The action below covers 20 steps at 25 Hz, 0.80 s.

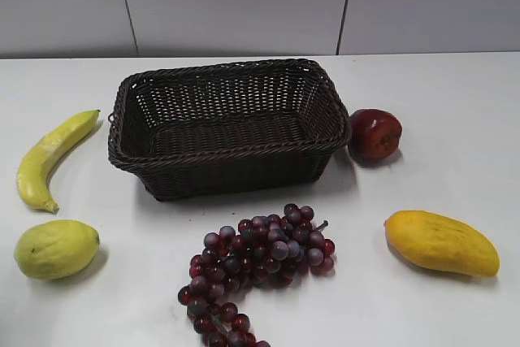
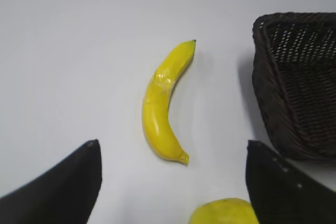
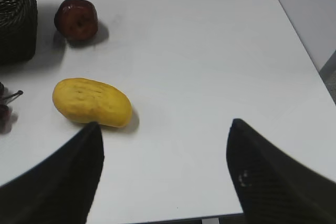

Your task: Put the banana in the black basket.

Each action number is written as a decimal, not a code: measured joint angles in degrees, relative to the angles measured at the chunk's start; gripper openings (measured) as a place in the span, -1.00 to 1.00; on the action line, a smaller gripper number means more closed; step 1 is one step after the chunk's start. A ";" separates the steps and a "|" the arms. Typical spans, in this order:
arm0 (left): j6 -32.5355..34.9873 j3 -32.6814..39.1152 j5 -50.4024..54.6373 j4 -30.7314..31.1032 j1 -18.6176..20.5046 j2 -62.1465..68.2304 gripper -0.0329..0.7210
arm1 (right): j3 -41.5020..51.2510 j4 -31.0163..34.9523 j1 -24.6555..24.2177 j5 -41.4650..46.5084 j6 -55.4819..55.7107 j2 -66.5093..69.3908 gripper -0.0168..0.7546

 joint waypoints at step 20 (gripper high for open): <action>2.31 -24.56 1.75 3.51 -1.17 52.05 0.78 | 0.00 0.00 0.00 0.00 0.00 0.00 0.56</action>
